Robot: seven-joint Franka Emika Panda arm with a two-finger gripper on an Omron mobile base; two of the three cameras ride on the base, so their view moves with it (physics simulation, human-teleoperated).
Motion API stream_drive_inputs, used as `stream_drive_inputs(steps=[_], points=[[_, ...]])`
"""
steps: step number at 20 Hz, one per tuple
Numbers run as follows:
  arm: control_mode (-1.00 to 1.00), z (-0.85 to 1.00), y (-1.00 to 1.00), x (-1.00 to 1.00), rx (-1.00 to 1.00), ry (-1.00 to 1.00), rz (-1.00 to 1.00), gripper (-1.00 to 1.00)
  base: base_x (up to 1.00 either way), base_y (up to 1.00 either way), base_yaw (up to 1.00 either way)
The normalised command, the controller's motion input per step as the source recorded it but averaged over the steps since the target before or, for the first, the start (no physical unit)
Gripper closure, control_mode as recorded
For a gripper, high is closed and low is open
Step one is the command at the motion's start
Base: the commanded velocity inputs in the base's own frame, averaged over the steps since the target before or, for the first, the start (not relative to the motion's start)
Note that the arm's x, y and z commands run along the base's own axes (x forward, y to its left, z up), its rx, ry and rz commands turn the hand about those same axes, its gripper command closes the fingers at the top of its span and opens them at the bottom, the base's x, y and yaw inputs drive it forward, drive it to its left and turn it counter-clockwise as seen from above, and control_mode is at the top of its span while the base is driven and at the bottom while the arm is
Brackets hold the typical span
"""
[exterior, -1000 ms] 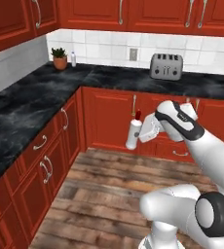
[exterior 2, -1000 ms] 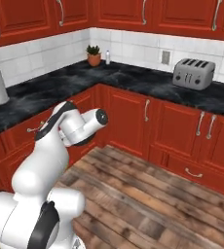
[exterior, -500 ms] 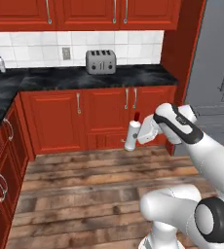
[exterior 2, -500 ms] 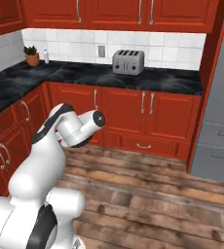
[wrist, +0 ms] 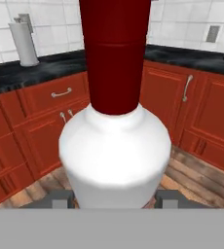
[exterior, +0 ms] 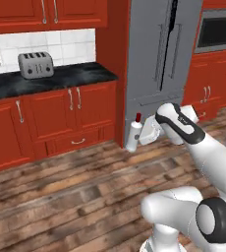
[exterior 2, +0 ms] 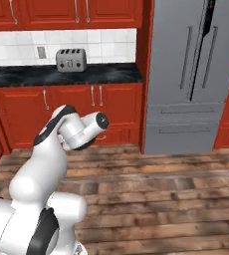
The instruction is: Place the drinks on the dining counter in a tight cluster.
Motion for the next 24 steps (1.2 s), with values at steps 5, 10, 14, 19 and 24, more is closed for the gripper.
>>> stream_drive_inputs(steps=[5, 10, 14, 19, 24], points=[[1.00, 0.00, 0.00, 0.00, 0.00, 0.00, 0.00, 1.00, -0.39, 0.11, -0.66], [1.00, 0.00, 0.00, 0.00, 0.00, 0.00, 0.00, 1.00, -0.32, 0.08, -0.70], [1.00, 0.00, 0.00, 0.00, 0.00, 0.00, 0.00, 1.00, 0.00, 0.00, -0.86], [1.00, 0.00, 0.00, 0.00, 0.00, 0.00, 0.00, 1.00, 0.05, -0.16, -0.69], [1.00, 0.00, 0.00, 0.00, 0.00, 0.00, 0.00, 1.00, 0.06, -0.30, -0.55]])
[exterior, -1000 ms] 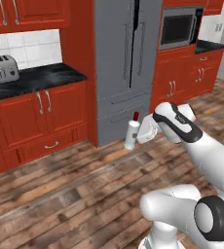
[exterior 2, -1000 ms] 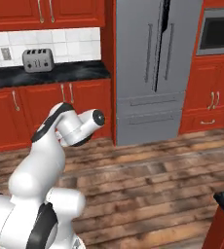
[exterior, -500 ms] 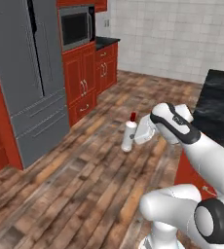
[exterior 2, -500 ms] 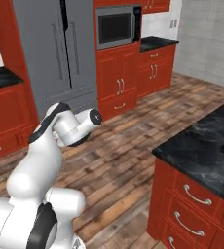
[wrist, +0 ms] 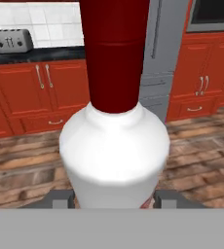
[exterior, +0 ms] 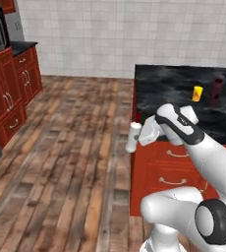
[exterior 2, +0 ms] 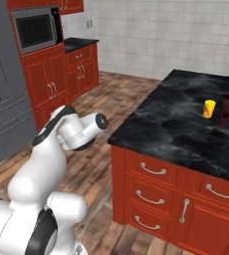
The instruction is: Place the drinks on the dining counter in a tight cluster.
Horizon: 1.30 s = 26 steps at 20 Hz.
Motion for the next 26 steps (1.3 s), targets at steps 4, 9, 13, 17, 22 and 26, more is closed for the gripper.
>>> stream_drive_inputs(steps=[4, 9, 13, 17, 22, 26], points=[[1.00, 0.00, 0.00, 0.00, 0.00, 0.00, 0.00, 1.00, 0.26, -0.33, -0.36], [1.00, 0.00, 0.00, 0.00, 0.00, 0.00, 0.00, 1.00, 0.37, -0.41, -0.13], [1.00, 0.00, 0.00, 0.00, 0.00, 0.00, 0.00, 1.00, 0.45, -0.44, -0.01], [1.00, 0.00, 0.00, 0.00, 0.00, 0.00, 0.00, 1.00, 0.32, -0.56, 0.00], [1.00, 0.00, 0.00, 0.00, 0.00, 0.00, 0.00, 1.00, 0.28, -0.60, 0.00], [1.00, 0.00, 0.00, 0.00, 0.00, 0.00, 0.00, 1.00, 0.22, -0.61, -0.02]])
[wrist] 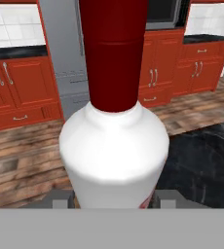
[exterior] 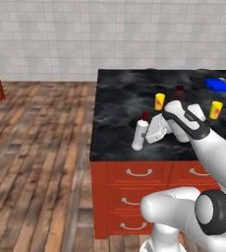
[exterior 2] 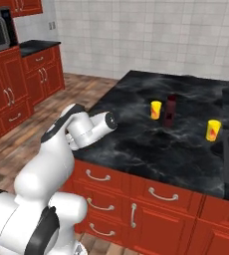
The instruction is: Place the drinks on the dining counter in a tight cluster.
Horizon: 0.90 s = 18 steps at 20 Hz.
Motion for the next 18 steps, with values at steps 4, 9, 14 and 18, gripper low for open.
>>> stream_drive_inputs(steps=[4, 9, 14, 18], points=[[1.00, 0.00, 0.00, 0.00, 0.00, 0.00, 0.00, 1.00, 0.20, -0.60, -0.05], [1.00, 0.00, 0.00, 0.00, 0.00, 0.00, 0.00, 1.00, 0.34, -0.51, -0.01], [1.00, 0.00, 0.00, 0.00, 0.00, 0.00, 0.00, 1.00, 0.41, -0.47, 0.00], [1.00, 0.00, 0.00, 0.00, 0.00, 0.00, 0.00, 1.00, 0.30, -0.50, 0.00]])
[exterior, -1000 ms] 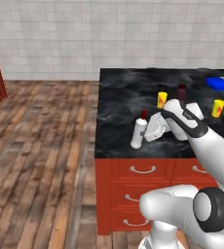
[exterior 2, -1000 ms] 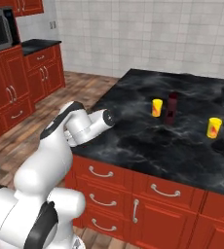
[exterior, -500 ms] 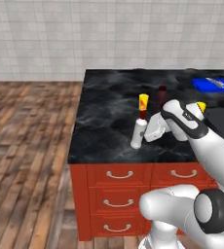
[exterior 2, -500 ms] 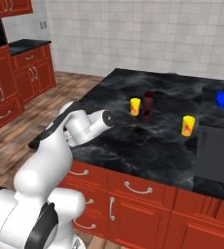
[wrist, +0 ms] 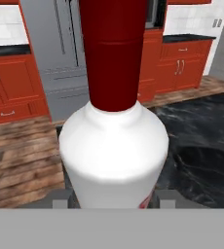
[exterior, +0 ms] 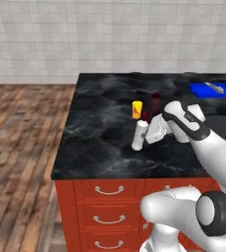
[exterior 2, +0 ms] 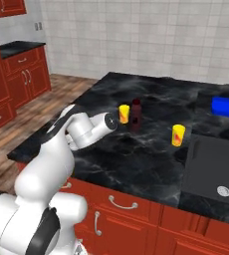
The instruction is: Place the drinks on the dining counter in a tight cluster.
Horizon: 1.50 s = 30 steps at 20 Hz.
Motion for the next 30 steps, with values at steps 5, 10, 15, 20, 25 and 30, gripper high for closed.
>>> stream_drive_inputs(steps=[5, 10, 15, 20, 25, 30], points=[[1.00, 0.00, 0.00, 0.00, 0.00, 0.00, 0.00, 1.00, 0.35, -0.47, 0.00], [1.00, 0.00, 0.00, 0.00, 0.00, 0.00, 0.00, 1.00, 0.36, -0.40, 0.00], [1.00, 0.00, 0.00, 0.00, 0.00, 0.00, 0.00, 1.00, 0.31, -0.36, 0.00], [1.00, 0.00, 0.00, 0.00, 0.00, 0.00, 0.00, 1.00, 0.30, -0.25, 0.00], [1.00, 0.00, 0.00, 0.00, 0.00, 0.00, 0.00, 1.00, 0.11, -0.06, 0.00], [1.00, 0.00, 0.00, 0.00, 0.00, 0.00, 0.00, 1.00, 0.38, -0.06, -0.03]])
